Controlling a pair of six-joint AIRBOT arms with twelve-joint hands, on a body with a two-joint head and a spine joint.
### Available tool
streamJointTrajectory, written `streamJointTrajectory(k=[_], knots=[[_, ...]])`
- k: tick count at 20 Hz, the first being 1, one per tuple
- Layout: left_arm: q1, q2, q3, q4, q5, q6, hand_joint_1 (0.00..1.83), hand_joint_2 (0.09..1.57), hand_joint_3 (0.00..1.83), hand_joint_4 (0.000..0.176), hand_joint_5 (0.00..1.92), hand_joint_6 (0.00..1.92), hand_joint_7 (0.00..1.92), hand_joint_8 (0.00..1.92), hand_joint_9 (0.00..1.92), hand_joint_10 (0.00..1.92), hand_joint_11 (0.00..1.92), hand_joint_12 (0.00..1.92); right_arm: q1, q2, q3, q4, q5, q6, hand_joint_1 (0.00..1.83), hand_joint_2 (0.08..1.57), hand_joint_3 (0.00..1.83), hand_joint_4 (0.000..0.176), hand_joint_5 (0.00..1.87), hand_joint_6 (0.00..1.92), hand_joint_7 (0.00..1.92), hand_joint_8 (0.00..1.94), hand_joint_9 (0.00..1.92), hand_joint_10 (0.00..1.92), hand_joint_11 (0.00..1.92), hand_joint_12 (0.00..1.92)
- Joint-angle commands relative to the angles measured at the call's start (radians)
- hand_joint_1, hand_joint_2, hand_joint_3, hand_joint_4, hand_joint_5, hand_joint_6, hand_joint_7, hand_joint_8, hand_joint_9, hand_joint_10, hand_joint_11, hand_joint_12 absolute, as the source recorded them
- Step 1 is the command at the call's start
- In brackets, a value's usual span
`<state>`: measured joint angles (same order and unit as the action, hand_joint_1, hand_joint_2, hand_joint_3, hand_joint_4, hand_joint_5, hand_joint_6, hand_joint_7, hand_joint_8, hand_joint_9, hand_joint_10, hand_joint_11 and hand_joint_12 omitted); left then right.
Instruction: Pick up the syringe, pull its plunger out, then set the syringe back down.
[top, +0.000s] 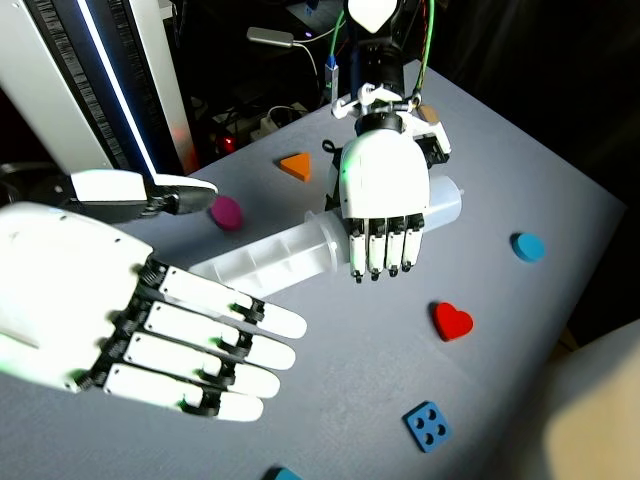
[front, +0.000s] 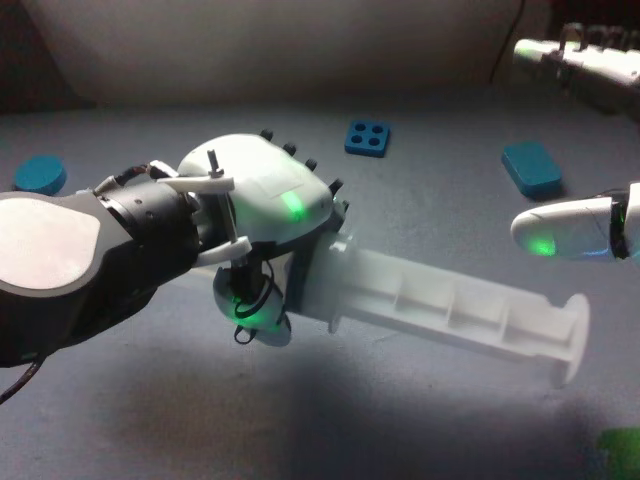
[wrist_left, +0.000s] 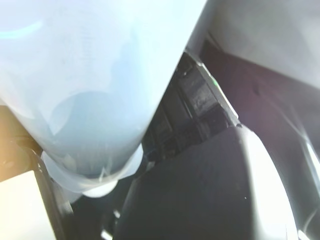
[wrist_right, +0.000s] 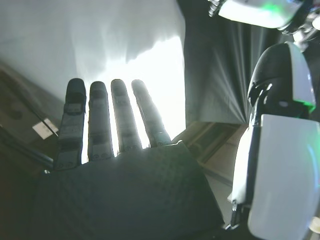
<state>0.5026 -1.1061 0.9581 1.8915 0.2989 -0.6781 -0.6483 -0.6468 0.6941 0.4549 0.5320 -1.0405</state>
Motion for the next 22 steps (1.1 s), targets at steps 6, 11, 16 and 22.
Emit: streamJointTrajectory(k=[6,11,16,22], knots=[[0.017,-0.032,0.08,0.049,0.013,-0.02,1.36,1.15,0.0,0.0,0.89,1.06,0.83,1.15,0.86,1.33,0.84,1.13,0.041,0.001,-0.043,0.001,0.128,-0.116,0.4,0.86,0.0,0.0,0.02,0.0,0.0,0.0,0.0,0.0,0.0,0.26],[0.022,-0.054,0.125,0.11,-0.043,-0.061,1.48,1.15,0.0,0.0,0.86,1.06,0.8,1.16,0.79,1.31,0.8,1.5,0.047,-0.026,-0.049,0.138,0.144,-0.27,0.4,0.86,0.0,0.0,0.02,0.0,0.0,0.0,0.0,0.0,0.0,0.25],[0.024,-0.054,0.128,0.135,-0.044,-0.134,1.36,1.16,0.0,0.0,0.88,1.08,0.84,1.13,0.84,1.35,0.78,1.14,0.046,-0.031,-0.049,0.155,0.149,-0.301,0.39,0.86,0.0,0.0,0.02,0.0,0.0,0.0,0.0,0.0,0.0,0.3],[0.029,-0.063,0.12,0.137,-0.039,-0.19,1.36,1.17,0.0,0.0,0.9,1.07,0.81,1.17,0.79,1.4,0.74,1.2,0.031,-0.03,-0.049,0.155,0.16,-0.305,0.39,0.86,0.0,0.0,0.03,0.0,0.0,0.0,0.0,0.0,0.0,0.29]])
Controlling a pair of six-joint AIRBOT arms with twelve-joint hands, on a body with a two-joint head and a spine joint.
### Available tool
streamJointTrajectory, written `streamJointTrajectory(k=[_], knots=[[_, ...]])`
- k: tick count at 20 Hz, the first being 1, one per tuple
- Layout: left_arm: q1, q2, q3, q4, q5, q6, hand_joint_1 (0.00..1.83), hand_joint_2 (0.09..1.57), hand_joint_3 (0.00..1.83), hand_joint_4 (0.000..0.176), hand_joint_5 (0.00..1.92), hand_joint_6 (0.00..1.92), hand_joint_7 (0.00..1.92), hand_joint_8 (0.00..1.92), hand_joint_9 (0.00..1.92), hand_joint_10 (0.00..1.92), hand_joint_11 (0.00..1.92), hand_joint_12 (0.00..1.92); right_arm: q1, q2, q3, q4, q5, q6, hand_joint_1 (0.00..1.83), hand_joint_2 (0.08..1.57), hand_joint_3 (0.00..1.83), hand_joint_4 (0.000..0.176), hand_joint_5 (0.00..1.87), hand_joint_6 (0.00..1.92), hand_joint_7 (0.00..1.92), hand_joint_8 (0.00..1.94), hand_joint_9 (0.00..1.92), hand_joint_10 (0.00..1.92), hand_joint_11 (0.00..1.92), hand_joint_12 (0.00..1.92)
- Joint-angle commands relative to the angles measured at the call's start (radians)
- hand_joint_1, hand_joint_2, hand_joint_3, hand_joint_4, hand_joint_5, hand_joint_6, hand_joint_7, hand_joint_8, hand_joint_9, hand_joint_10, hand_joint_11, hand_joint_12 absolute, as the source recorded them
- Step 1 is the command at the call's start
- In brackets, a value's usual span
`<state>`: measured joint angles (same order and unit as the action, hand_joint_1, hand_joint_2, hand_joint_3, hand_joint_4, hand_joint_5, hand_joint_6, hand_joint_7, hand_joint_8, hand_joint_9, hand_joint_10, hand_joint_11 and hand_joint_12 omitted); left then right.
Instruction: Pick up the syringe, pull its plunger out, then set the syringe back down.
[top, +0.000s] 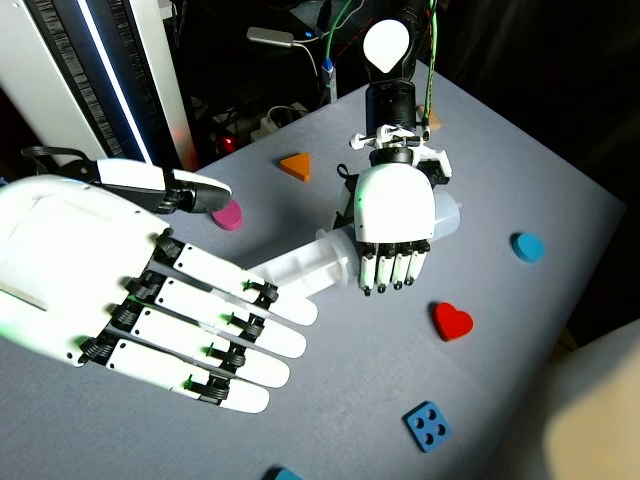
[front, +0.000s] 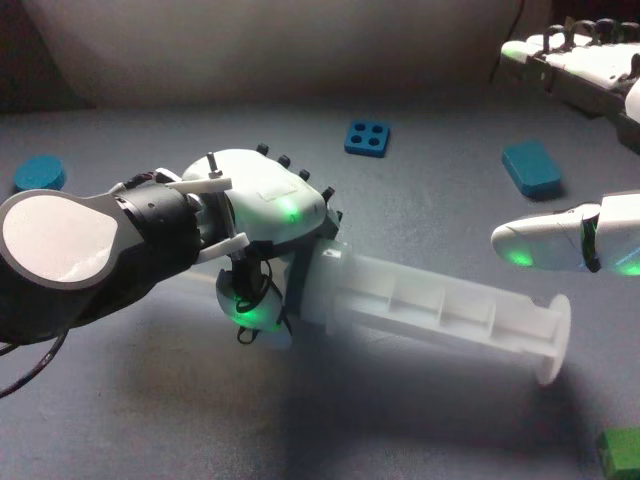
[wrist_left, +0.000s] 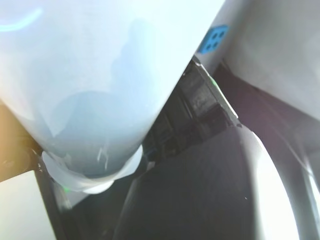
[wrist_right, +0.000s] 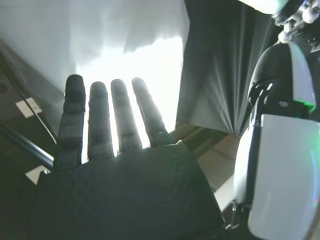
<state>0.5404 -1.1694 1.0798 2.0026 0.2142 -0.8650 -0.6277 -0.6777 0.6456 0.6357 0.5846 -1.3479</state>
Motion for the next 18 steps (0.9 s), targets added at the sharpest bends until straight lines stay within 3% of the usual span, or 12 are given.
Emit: streamJointTrajectory(k=[1,8,10,18], knots=[[-0.007,0.001,-0.003,0.035,0.044,-0.003,1.36,1.16,0.0,0.0,0.9,1.07,0.83,1.15,0.79,1.39,0.74,1.18,0.011,0.001,0.0,-0.026,0.109,0.002,0.39,0.86,0.0,0.0,0.03,0.0,0.0,0.0,0.0,0.0,0.0,0.28],[0.016,-0.026,0.021,0.041,0.018,-0.032,1.35,1.18,0.0,0.0,0.88,1.13,0.77,1.21,0.78,1.4,0.75,1.15,0.011,0.001,0.002,-0.026,0.113,0.002,0.36,0.89,0.01,0.0,0.02,0.0,0.0,0.0,0.0,0.0,0.0,0.27],[0.022,-0.031,0.023,0.041,0.027,-0.039,1.36,1.17,0.0,0.0,0.89,1.11,0.84,1.16,0.77,1.38,0.76,1.15,0.012,0.001,0.002,-0.026,0.113,0.002,0.36,0.88,0.01,0.0,0.02,0.0,0.0,0.0,0.0,0.0,0.0,0.26],[0.022,-0.041,0.036,0.064,0.027,-0.041,1.34,1.2,0.0,0.0,0.84,1.19,0.74,1.28,0.71,1.47,0.68,1.25,0.012,0.001,0.002,-0.026,0.113,0.001,0.36,0.89,0.0,0.0,0.01,0.0,0.0,0.0,0.0,0.0,0.0,0.18]])
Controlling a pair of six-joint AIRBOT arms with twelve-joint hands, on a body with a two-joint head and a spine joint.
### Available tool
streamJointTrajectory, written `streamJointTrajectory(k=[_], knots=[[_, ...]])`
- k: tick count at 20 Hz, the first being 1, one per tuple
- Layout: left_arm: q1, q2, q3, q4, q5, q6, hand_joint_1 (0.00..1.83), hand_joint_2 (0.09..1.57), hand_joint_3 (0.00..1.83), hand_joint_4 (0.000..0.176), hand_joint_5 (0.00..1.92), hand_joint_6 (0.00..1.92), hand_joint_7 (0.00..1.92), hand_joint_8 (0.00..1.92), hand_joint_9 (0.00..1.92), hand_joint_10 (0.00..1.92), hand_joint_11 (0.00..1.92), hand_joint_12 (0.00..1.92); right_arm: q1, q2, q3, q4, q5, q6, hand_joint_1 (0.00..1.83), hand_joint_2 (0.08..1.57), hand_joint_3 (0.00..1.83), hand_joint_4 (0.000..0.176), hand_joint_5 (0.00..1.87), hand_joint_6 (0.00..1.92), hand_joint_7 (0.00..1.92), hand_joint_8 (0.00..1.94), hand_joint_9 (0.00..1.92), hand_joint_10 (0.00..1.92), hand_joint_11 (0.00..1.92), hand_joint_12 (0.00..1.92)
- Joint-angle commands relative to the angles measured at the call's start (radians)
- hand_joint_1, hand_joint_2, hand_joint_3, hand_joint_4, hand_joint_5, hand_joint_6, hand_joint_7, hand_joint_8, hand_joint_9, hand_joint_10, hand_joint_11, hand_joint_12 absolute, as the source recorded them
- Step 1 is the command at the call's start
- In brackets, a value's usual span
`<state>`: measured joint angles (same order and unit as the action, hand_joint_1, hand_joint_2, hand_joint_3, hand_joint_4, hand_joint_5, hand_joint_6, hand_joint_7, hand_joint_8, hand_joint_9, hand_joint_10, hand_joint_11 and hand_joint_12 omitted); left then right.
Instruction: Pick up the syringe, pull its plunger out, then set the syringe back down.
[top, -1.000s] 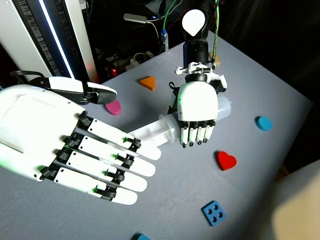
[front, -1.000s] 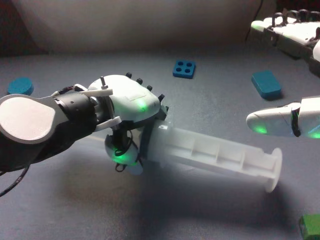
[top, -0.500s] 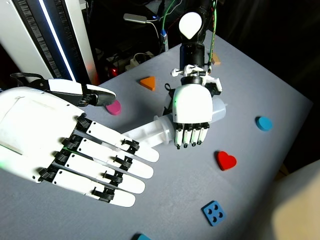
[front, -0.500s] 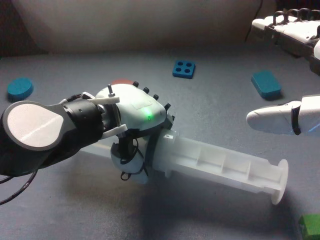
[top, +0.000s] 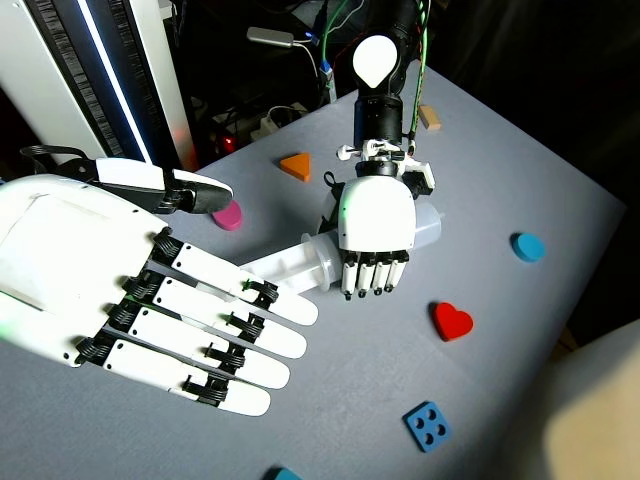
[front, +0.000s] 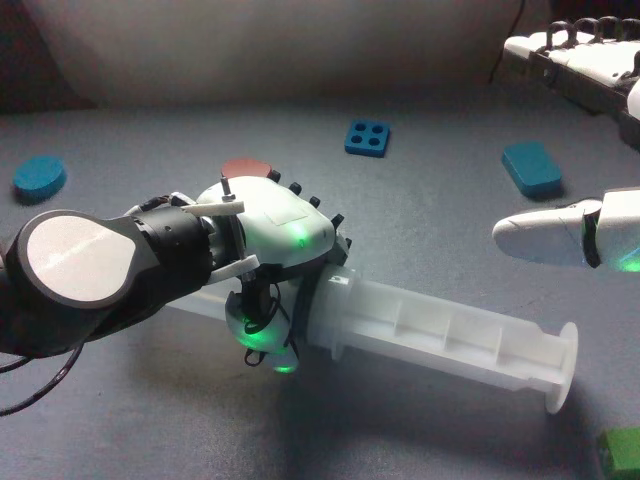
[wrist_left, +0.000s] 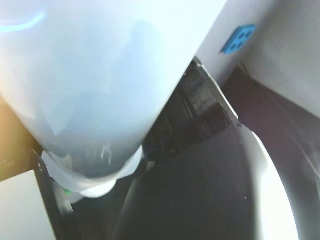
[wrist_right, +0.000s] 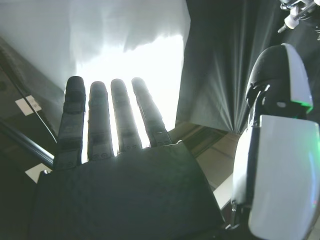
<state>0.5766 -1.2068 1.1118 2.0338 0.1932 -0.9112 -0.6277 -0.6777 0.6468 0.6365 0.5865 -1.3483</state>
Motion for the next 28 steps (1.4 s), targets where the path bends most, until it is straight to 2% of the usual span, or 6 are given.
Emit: streamJointTrajectory(k=[1,7,11,12,14,28], knots=[[-0.016,-0.003,0.005,0.038,0.045,0.005,1.34,1.2,0.0,0.0,0.82,1.19,0.76,1.27,0.73,1.47,0.67,1.24,0.012,0.001,0.001,-0.027,0.111,0.002,0.36,0.89,0.0,0.0,0.01,0.0,0.0,0.0,0.0,0.0,0.0,0.21],[-0.018,-0.007,0.022,0.04,0.049,0.005,1.35,1.19,0.0,0.0,0.81,1.18,0.79,1.25,0.75,1.43,0.69,1.26,0.012,0.001,0.002,-0.027,0.113,0.001,0.36,0.89,0.0,0.0,0.02,0.01,0.0,0.0,0.0,0.0,0.0,0.23],[-0.018,-0.013,0.033,0.04,0.044,0.004,1.2,1.14,0.0,0.026,0.95,1.05,0.92,1.07,0.91,0.45,0.76,0.99,0.012,0.001,0.003,-0.027,0.114,0.001,0.35,0.91,0.0,0.0,0.03,0.0,0.0,0.0,0.0,0.0,0.0,0.36],[-0.018,-0.013,0.035,0.04,0.044,-0.002,1.13,1.12,0.0,0.0,0.96,1.02,0.89,0.54,0.95,0.26,0.74,0.91,0.012,0.001,0.004,-0.027,0.114,0.001,0.35,0.92,0.01,0.0,0.04,0.0,0.0,0.0,0.0,0.0,0.0,0.36],[-0.019,-0.012,0.037,0.04,0.046,-0.008,0.92,1.04,0.0,0.0,0.84,0.1,0.83,0.03,0.83,0.03,0.53,0.86,0.011,0.001,0.004,-0.027,0.115,0.001,0.37,0.92,0.0,0.0,0.05,0.0,0.01,0.0,0.01,0.0,0.0,0.43],[-0.028,-0.006,0.015,0.04,0.037,-0.022,0.38,0.91,0.0,0.0,0.06,0.0,0.0,0.0,0.0,0.0,0.0,0.26,0.01,0.001,0.007,-0.027,0.121,0.001,0.38,0.91,0.0,0.0,0.07,0.0,0.03,0.0,0.03,0.0,0.0,0.43]])
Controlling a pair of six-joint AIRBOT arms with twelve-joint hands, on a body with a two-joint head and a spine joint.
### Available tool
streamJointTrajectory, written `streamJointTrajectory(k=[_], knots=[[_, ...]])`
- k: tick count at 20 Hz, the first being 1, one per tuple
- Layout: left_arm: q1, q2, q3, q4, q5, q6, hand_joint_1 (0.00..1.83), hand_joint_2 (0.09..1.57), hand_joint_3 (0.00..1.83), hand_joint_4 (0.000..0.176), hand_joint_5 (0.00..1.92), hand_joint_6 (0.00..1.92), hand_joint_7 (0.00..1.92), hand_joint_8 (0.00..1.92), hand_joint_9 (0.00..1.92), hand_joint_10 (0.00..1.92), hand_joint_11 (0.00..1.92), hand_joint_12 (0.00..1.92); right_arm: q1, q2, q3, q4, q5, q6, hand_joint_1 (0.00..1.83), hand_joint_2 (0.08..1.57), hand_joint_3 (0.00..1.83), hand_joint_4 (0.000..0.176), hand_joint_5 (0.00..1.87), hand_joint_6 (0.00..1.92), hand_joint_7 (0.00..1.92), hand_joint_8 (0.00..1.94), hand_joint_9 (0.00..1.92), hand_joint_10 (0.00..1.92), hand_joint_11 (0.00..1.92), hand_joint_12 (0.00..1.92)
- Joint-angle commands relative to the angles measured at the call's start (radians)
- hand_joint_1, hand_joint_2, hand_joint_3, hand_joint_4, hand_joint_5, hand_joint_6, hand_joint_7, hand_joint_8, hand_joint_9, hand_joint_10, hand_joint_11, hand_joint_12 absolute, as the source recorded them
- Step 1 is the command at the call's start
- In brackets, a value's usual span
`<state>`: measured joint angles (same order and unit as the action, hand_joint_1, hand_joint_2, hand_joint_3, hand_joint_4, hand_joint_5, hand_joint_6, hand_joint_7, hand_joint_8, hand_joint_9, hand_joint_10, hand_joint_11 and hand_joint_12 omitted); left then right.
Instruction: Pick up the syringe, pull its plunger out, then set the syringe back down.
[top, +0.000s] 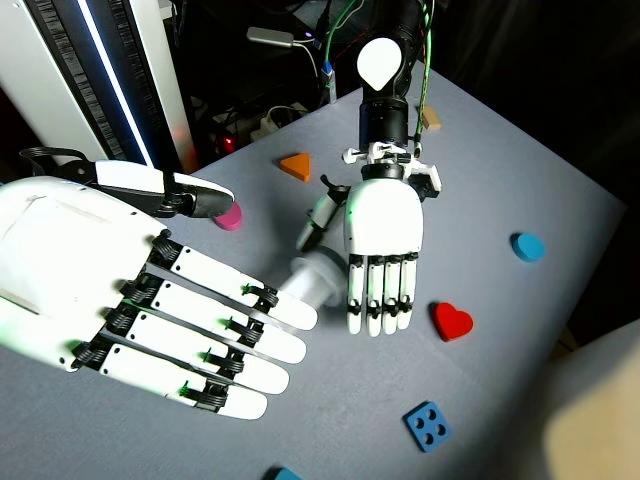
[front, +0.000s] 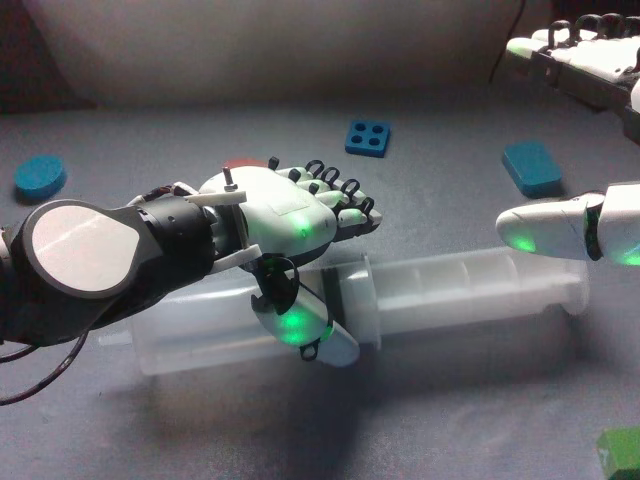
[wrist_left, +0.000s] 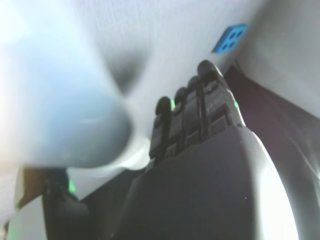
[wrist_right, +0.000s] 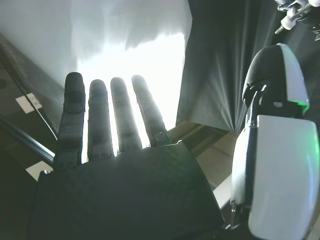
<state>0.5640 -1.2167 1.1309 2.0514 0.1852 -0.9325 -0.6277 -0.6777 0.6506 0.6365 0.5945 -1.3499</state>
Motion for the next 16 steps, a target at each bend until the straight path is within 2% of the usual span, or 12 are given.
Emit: streamJointTrajectory(k=[1,5,8,12,16], knots=[[-0.017,0.007,-0.007,0.022,0.046,0.0,0.38,0.91,0.0,0.0,0.06,0.0,0.0,0.0,0.0,0.0,0.0,0.26,0.01,0.001,0.003,-0.027,0.113,0.003,0.38,0.91,0.0,0.0,0.07,0.0,0.03,0.0,0.03,0.0,0.0,0.43],[-0.021,0.029,-0.024,0.022,0.046,0.0,0.38,0.91,0.0,0.0,0.08,0.0,0.01,0.0,0.0,0.0,0.0,0.32,0.01,0.001,0.003,-0.027,0.114,0.003,0.39,0.9,0.0,0.0,0.05,0.0,0.01,0.0,0.01,0.0,0.0,0.33],[-0.03,0.045,-0.036,0.022,0.047,0.002,0.38,0.91,0.0,0.0,0.07,0.0,0.0,0.0,0.0,0.0,0.0,0.32,0.01,0.001,0.004,-0.027,0.115,0.003,0.39,0.9,0.0,0.0,0.05,0.0,0.0,0.0,0.01,0.0,0.0,0.38],[-0.052,0.077,-0.057,0.022,0.056,0.004,0.41,0.9,0.0,0.0,0.08,0.01,0.03,0.01,0.03,0.01,0.0,0.38,0.009,0.001,0.004,-0.027,0.114,0.003,0.4,0.9,0.0,0.0,0.05,0.0,0.0,0.0,0.01,0.0,0.0,0.3],[-0.089,0.119,-0.089,0.022,0.08,0.011,0.47,0.9,0.0,0.0,0.1,0.01,0.04,0.01,0.04,0.01,0.0,0.4,0.009,0.001,0.004,-0.027,0.114,0.003,0.39,0.9,0.0,0.0,0.05,0.0,0.0,0.0,0.02,0.0,0.0,0.44]])
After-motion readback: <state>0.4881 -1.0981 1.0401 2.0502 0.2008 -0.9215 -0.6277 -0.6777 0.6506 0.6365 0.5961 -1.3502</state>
